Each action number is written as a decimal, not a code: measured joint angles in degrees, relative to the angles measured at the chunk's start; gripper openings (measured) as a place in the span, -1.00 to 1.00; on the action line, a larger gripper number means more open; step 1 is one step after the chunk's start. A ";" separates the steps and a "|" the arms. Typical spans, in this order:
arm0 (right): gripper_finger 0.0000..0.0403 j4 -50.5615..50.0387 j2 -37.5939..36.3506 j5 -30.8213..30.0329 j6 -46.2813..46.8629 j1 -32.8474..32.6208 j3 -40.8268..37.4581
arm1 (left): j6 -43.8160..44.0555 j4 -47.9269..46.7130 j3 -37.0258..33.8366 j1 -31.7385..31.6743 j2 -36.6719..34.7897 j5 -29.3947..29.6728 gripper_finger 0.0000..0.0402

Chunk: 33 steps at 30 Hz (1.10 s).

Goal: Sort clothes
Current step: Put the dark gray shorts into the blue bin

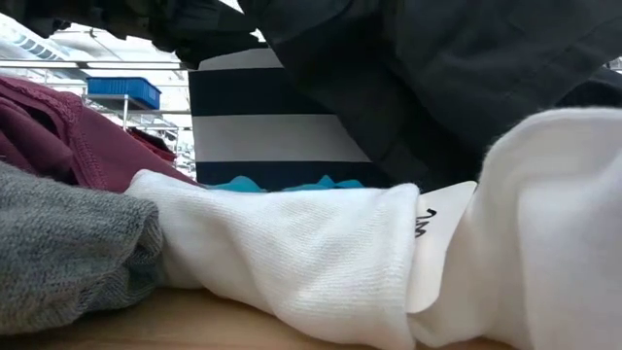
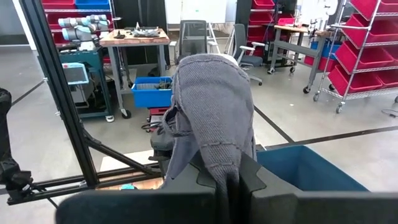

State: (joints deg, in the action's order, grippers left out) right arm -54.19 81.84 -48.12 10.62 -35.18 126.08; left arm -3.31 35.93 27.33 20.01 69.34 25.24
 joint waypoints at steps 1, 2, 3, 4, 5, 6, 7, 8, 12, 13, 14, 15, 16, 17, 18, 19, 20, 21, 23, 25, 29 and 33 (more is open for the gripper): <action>-1.00 0.01 -0.19 0.00 0.01 0.00 0.00 | 0.00 -0.42 0.02 0.00 0.00 0.32 -0.09; -1.00 0.02 -0.39 -0.02 0.00 0.00 0.00 | 0.02 -0.86 0.02 0.00 0.00 0.87 -0.09; -1.00 0.02 -0.54 -0.06 -0.01 0.00 0.00 | 0.04 -1.08 0.02 0.00 0.00 1.72 -0.09; -1.00 0.04 -0.67 -0.12 -0.01 0.00 0.00 | 0.02 -1.11 0.02 0.01 0.00 2.85 -0.09; -1.00 0.04 -0.77 -0.15 -0.01 0.00 0.00 | 0.02 -1.04 0.02 0.01 0.00 3.91 -0.09; -1.00 0.03 -0.81 -0.15 -0.01 0.00 0.00 | 0.02 -0.70 0.02 0.00 0.00 4.53 -0.09; -1.00 0.02 -0.81 -0.15 -0.01 0.00 0.00 | -0.03 -0.22 0.02 0.00 0.00 4.62 -0.09; -1.00 0.02 -0.81 -0.13 -0.01 0.00 0.00 | -0.08 0.32 0.02 0.00 0.00 4.68 -0.09; -1.00 0.01 -0.81 -0.11 -0.01 0.00 0.00 | -1.21 3.23 0.02 0.00 0.00 4.69 -0.09; -1.00 0.00 -0.81 -0.12 -0.01 0.00 0.00 | -1.62 3.91 0.02 0.00 0.00 4.19 -0.09; -1.00 0.00 -0.81 -0.11 -0.01 0.00 0.00 | -1.72 4.72 0.02 0.00 0.00 2.96 -0.09; -1.00 -0.02 -0.81 -0.10 -0.01 0.00 0.00 | -1.73 5.50 0.02 0.00 0.00 1.20 -0.09; -1.00 -0.02 -0.81 -0.09 -0.01 0.00 0.00 | -1.80 6.01 0.04 0.00 0.00 -0.69 -0.09; -1.00 -0.02 -0.81 -0.09 -0.01 0.00 0.00 | -1.80 6.20 0.07 0.01 0.00 -1.69 -0.09; -1.00 -0.02 -0.81 -0.11 -0.01 0.00 0.00 | -1.80 6.17 0.09 0.04 0.00 -1.80 -0.09; -1.00 -0.04 -0.81 -0.09 -0.03 0.00 0.00 | -1.83 6.17 0.09 0.04 0.00 -1.60 -0.09; -1.00 -0.04 -0.81 -0.09 -0.13 0.00 0.00 | -2.08 6.36 0.09 0.00 0.00 -1.26 -0.09; -1.00 -0.07 -0.81 -0.07 -0.25 0.00 0.00 | -2.49 7.10 0.09 -0.02 0.00 -1.13 -0.09; -1.00 -0.07 -0.81 -0.07 -0.38 0.00 0.00 | -4.15 9.46 0.09 0.00 0.00 -1.03 -0.09; -1.00 -0.04 -0.80 -0.07 -0.38 0.00 0.00 | -5.19 11.13 0.09 0.02 0.00 -1.05 -0.09; -1.00 -0.07 -0.79 -0.07 -0.40 0.00 0.00 | -6.11 11.50 0.71 -0.50 0.00 -1.01 -0.09; -1.00 -0.04 -0.79 -0.12 -0.40 0.00 0.00 | -6.07 11.52 1.63 -0.50 0.02 -1.41 -0.10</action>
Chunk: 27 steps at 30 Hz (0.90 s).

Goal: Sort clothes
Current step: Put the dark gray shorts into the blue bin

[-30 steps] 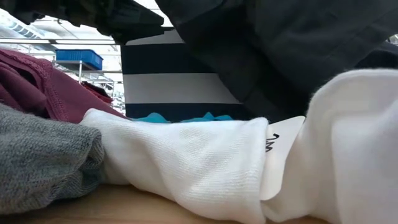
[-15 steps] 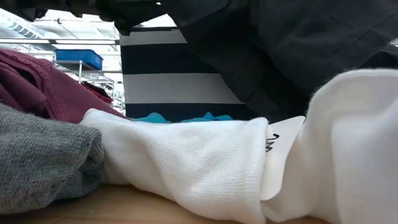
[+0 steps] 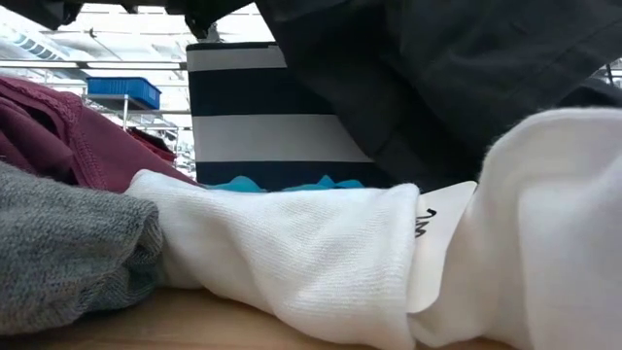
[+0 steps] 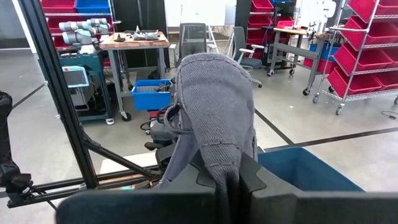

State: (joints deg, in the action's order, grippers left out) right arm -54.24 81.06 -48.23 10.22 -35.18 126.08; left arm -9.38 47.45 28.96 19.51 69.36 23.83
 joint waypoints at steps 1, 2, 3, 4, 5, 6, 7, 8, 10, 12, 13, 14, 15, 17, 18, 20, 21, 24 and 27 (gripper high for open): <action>-1.00 0.00 0.00 -0.07 0.00 0.00 0.00 | 0.08 0.01 0.51 0.02 0.00 -0.32 -0.11; -1.00 -0.01 0.00 -0.14 0.00 0.00 0.00 | 0.81 0.05 0.98 0.12 0.00 -0.93 -0.15; -1.00 -0.02 0.00 -0.23 0.00 0.00 0.00 | 1.53 0.10 1.44 0.13 0.00 -1.50 -0.22; -1.00 0.00 0.00 -0.26 0.00 0.00 0.00 | 2.36 0.10 1.89 0.12 0.00 -2.14 -0.31; -1.00 -0.02 0.00 -0.26 0.00 0.00 0.00 | 2.64 0.08 2.34 0.12 -0.02 -2.88 -0.44; -1.00 -0.06 0.00 -0.26 0.00 0.00 0.00 | 2.81 0.05 2.75 0.13 -0.12 -3.96 -0.60; -1.00 -0.23 0.00 -0.26 0.00 0.00 0.00 | 2.83 -0.01 3.21 0.13 -0.33 -5.34 -0.77; -1.00 -0.50 0.00 -0.26 0.00 0.00 0.00 | 2.83 0.05 3.72 0.13 -0.49 -6.66 -0.88; -1.00 -1.27 -0.02 -0.26 0.00 0.00 0.00 | 2.90 0.10 5.16 0.13 -0.57 -8.28 -0.93; -1.00 -2.36 -0.14 -0.23 0.00 0.00 0.00 | 2.91 -0.34 6.30 0.64 -1.58 -10.99 -0.95; -1.00 -3.31 -0.22 -0.23 0.00 0.00 0.00 | 2.85 -0.35 7.11 0.94 -2.14 -12.41 -0.96; -1.00 -4.36 -0.30 -0.25 0.04 0.00 0.00 | 2.84 -0.24 8.12 1.29 -2.91 -13.38 -0.96; -1.00 -5.82 -0.49 -0.43 0.54 0.00 0.00 | 2.85 -0.16 8.98 1.67 -3.98 -13.67 -0.96; -1.00 -9.49 -0.58 -2.16 3.02 -0.02 0.00 | 2.89 -0.12 10.46 2.26 -6.38 -13.58 -0.97; -1.00 -11.63 -0.59 -3.29 4.64 -0.02 0.00 | 2.90 -0.12 11.28 2.40 -7.61 -13.06 -0.97; -1.00 -16.53 -0.59 -5.29 8.35 0.00 0.00 | 2.92 -0.79 13.03 2.38 -10.16 -11.73 -0.98; -1.00 -19.06 -0.59 -5.98 10.51 0.00 -0.02 | 2.92 -1.57 14.13 2.29 -11.21 -11.59 -0.98; -1.00 -26.89 -0.28 -7.43 18.06 0.02 -0.02 | 2.96 -7.41 17.81 1.74 -13.42 -9.59 -0.98; -1.00 -33.53 0.51 -8.04 26.45 0.02 -0.02 | 3.13 -15.04 21.82 0.83 -13.28 -6.81 -0.98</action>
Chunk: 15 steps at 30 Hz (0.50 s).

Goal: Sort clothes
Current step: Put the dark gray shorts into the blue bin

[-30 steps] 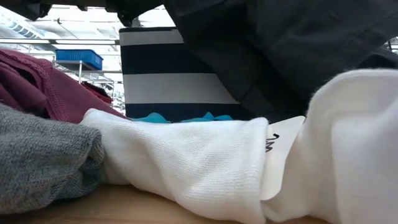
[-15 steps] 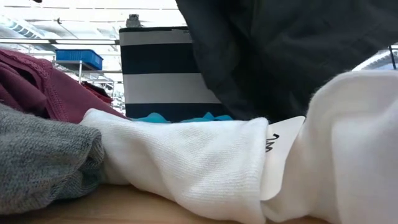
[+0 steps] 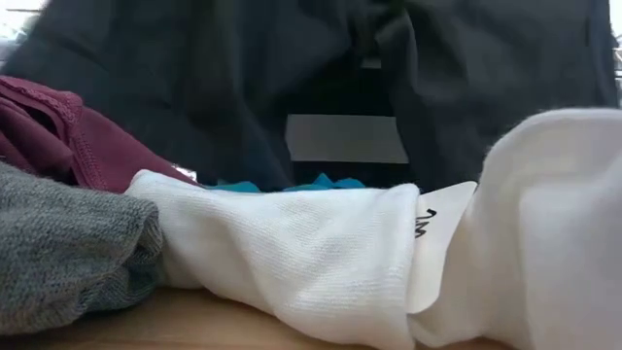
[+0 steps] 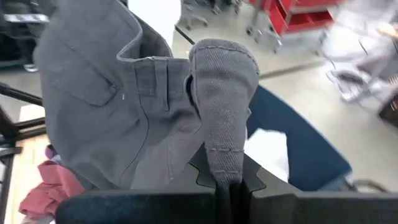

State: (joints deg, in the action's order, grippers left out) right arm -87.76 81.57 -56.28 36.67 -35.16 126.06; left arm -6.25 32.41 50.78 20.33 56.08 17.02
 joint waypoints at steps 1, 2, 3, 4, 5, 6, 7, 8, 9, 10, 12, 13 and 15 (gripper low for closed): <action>-1.00 -1.67 0.44 -0.07 2.44 -0.01 0.00 | 1.02 -2.39 1.06 -0.29 0.46 0.21 -0.98; -1.00 -2.34 0.97 -0.15 4.47 -0.02 -0.16 | 2.37 -4.26 1.83 -0.63 1.17 0.22 -0.98; -1.00 -1.97 1.35 -0.17 5.29 -0.02 -0.86 | 3.89 -5.31 2.30 -0.91 2.09 0.08 -0.98; -1.00 -1.84 1.63 0.07 5.51 -0.02 -1.87 | 4.85 -5.76 2.48 -1.08 3.09 -0.26 -0.98; -1.00 -1.48 2.06 0.70 5.68 -0.02 -2.99 | 5.70 -5.92 2.48 -1.15 4.28 -0.45 -0.98; -1.00 -1.41 2.52 1.23 6.14 -0.02 -4.33 | 6.21 -5.94 2.48 -1.13 5.63 -0.58 -0.98; -1.00 -1.97 2.85 1.42 6.71 -0.02 -6.03 | 7.23 -5.95 2.48 -1.15 7.00 -0.72 -0.98; -1.00 -2.22 2.96 1.83 7.21 -0.02 -8.09 | 8.30 -5.83 2.48 -1.13 8.44 -0.77 -0.98; -1.00 -1.92 2.95 2.54 7.48 -0.02 -10.12 | 9.56 -5.68 2.48 -1.13 9.73 -0.96 -0.98; -1.00 -1.26 2.64 3.34 7.78 -0.02 -12.34 | 10.80 -5.12 2.48 -1.09 11.09 -1.36 -0.98; -1.00 2.13 1.67 6.12 8.70 -0.15 -16.68 | 13.56 -2.92 2.48 -0.76 13.61 -3.13 -0.98; -1.00 4.88 1.05 7.77 8.81 -0.45 -19.01 | 14.91 -1.63 2.48 -0.37 14.79 -3.49 -0.98; -1.00 11.53 -0.31 10.75 7.94 -1.44 -23.50 | 16.37 1.50 2.46 0.82 17.16 -3.54 -0.98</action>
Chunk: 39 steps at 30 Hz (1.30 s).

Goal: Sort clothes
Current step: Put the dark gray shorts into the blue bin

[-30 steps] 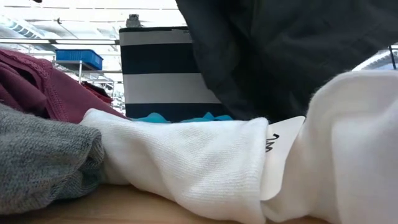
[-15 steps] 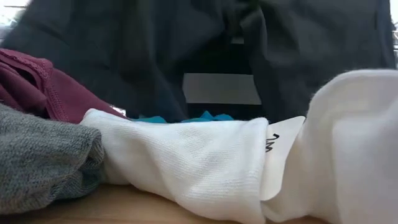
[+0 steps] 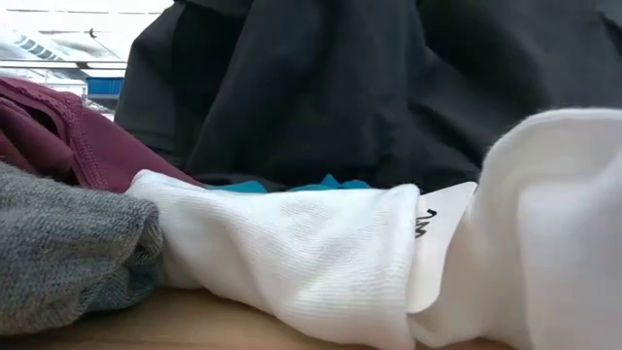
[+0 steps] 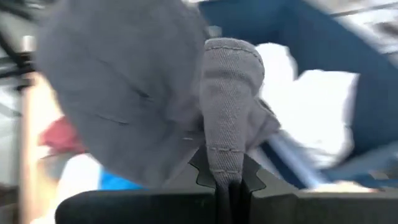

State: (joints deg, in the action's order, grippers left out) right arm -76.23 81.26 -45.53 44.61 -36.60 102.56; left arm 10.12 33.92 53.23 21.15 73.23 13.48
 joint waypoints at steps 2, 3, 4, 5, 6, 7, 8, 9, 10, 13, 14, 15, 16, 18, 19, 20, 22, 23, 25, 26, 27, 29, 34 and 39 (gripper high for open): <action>-1.00 7.18 -1.10 1.27 -1.56 -1.07 -4.27 | 0.16 3.16 0.00 1.11 1.72 -0.18 -0.98; -1.00 10.26 -1.65 1.59 -2.08 -1.55 -6.16 | 0.70 4.96 0.00 1.56 2.54 -0.14 -0.98; -1.00 12.94 -2.15 1.70 -2.17 -2.01 -7.96 | 1.38 6.43 0.00 1.85 3.23 -0.10 -0.98; -1.00 15.74 -2.56 1.58 -2.11 -2.36 -9.69 | 1.60 7.65 0.00 2.09 3.85 0.02 -0.98; -1.00 18.95 -2.86 1.50 -2.02 -2.56 -11.43 | 1.64 8.59 0.00 2.36 4.60 0.18 -0.98; -1.00 22.63 -3.00 1.21 -2.07 -2.61 -13.28 | 2.20 9.23 0.00 2.69 5.33 0.50 -0.98; -1.00 26.29 -3.02 1.11 -2.43 -2.66 -15.19 | 3.13 9.53 0.00 2.99 6.19 0.89 -0.98; -1.00 30.15 -2.99 1.22 -3.17 -2.69 -17.14 | 4.05 9.62 0.00 3.32 6.99 1.12 -0.98; -1.00 33.69 -2.93 1.79 -3.92 -2.69 -19.09 | 4.51 9.61 0.00 3.67 7.86 1.18 -0.98; -1.00 44.04 -2.85 4.23 -6.01 -2.15 -25.05 | 4.62 9.85 0.00 4.93 10.49 2.11 -0.98; -1.00 46.33 -2.85 5.69 -6.42 -1.89 -26.71 | 4.60 9.82 0.00 5.32 11.15 2.80 -0.98; -1.00 48.01 -2.82 6.71 -6.51 -1.68 -28.24 | 4.58 9.59 0.00 5.74 11.65 3.42 -0.98; -1.00 49.03 -2.81 6.87 -6.10 -1.66 -29.43 | 4.58 9.50 0.00 6.07 12.09 3.96 -0.98; -1.00 50.45 -2.82 6.60 -4.81 -1.83 -31.27 | 4.58 9.32 0.00 6.77 12.59 4.84 -0.98; -1.00 51.27 -2.82 6.56 -4.49 -2.02 -32.03 | 4.60 9.28 0.00 6.93 12.83 4.93 -0.98; -1.00 52.09 -2.82 6.56 -4.32 -2.28 -32.80 | 4.61 9.28 0.00 7.14 13.04 5.00 -0.98; -1.00 55.03 -2.82 6.44 -4.76 -2.68 -34.58 | 4.68 8.89 -0.01 7.52 13.19 5.54 -0.98; -1.00 57.52 -2.82 6.42 -5.59 -2.91 -35.67 | 5.04 8.70 -0.02 7.59 13.20 6.12 -0.98; -1.00 62.86 -2.82 6.40 -7.86 -3.34 -37.78 | 5.83 8.61 -0.02 7.71 13.18 7.45 -0.98; -1.00 65.60 -2.82 6.39 -9.29 -3.54 -38.70 | 5.96 8.61 -0.02 7.71 13.18 8.27 -0.98; -1.00 68.24 -2.82 6.39 -10.57 -3.70 -39.55 | 6.02 8.61 -0.02 7.71 13.18 9.13 -0.98; -1.00 71.81 -2.82 6.29 -12.29 -4.05 -40.86 | 6.15 8.60 -0.02 7.71 13.18 10.53 -0.98; -1.00 76.90 -2.82 6.27 -13.48 -4.39 -43.01 | 8.78 8.54 -0.02 7.89 13.18 12.07 -0.98; -1.00 78.94 -2.82 6.29 -13.52 -4.53 -43.97 | 9.08 8.49 -0.02 8.71 13.38 13.25 -0.98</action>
State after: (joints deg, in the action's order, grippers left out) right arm 2.70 78.43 -39.24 31.09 -41.13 58.58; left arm 19.20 42.41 53.21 29.87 86.62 26.73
